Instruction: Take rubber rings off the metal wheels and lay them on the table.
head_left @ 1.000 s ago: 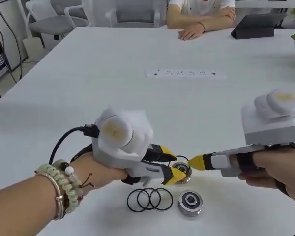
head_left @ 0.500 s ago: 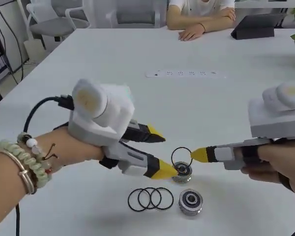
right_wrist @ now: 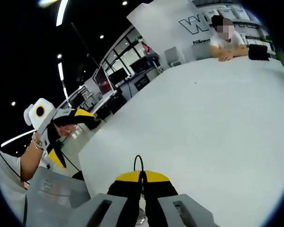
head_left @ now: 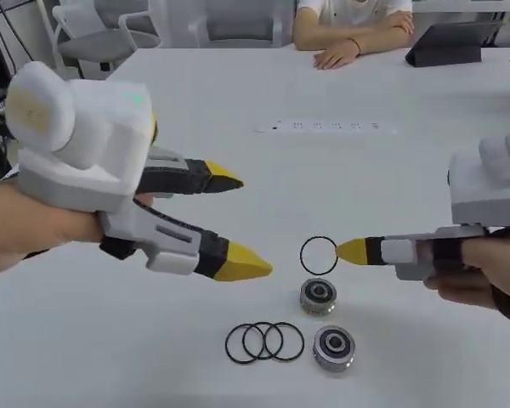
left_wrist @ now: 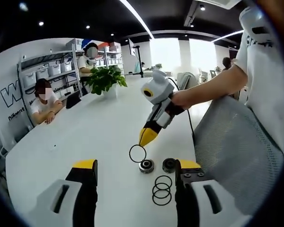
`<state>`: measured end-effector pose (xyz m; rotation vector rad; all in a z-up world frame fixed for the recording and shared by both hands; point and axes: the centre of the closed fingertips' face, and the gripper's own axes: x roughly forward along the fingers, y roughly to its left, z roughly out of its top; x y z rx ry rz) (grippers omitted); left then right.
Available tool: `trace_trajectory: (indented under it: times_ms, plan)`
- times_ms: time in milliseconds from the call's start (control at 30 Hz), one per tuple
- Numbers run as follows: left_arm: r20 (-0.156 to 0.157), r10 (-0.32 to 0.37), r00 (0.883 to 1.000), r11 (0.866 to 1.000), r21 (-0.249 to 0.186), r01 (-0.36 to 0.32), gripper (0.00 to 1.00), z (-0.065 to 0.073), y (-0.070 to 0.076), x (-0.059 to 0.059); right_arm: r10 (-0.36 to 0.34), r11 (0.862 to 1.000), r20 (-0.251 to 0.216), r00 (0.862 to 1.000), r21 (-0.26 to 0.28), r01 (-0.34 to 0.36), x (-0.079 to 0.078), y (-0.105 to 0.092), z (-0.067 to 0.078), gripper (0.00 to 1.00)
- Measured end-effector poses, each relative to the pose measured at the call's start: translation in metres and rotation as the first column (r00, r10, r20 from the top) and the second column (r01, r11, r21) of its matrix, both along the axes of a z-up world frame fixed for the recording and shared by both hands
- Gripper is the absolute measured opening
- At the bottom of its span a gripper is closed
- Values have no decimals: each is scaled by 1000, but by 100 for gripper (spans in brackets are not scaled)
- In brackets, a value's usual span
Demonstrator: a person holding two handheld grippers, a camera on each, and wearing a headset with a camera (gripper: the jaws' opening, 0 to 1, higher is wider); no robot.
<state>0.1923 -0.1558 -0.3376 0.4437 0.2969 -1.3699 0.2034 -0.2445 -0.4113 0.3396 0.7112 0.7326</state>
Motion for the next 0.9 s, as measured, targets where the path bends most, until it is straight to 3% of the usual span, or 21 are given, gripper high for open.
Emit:
trace_trajectory:
  times_ms: [533, 733, 900]
  plan:
    - [24, 75, 997, 997, -19, -74, 74, -1, 43, -30, 18, 999, 28, 999, 38, -19, -2, 10, 15, 0]
    - [8, 137, 991, 990, -47, -136, 76, -3, 60, -34, 36, 998, 40, 999, 47, -38, -4, 19, 20, 0]
    - [-25, 184, 983, 981, -64, -185, 82, -8, 75, -38, 60, 997, 49, 997, 47, -63, -6, 28, 23, 0]
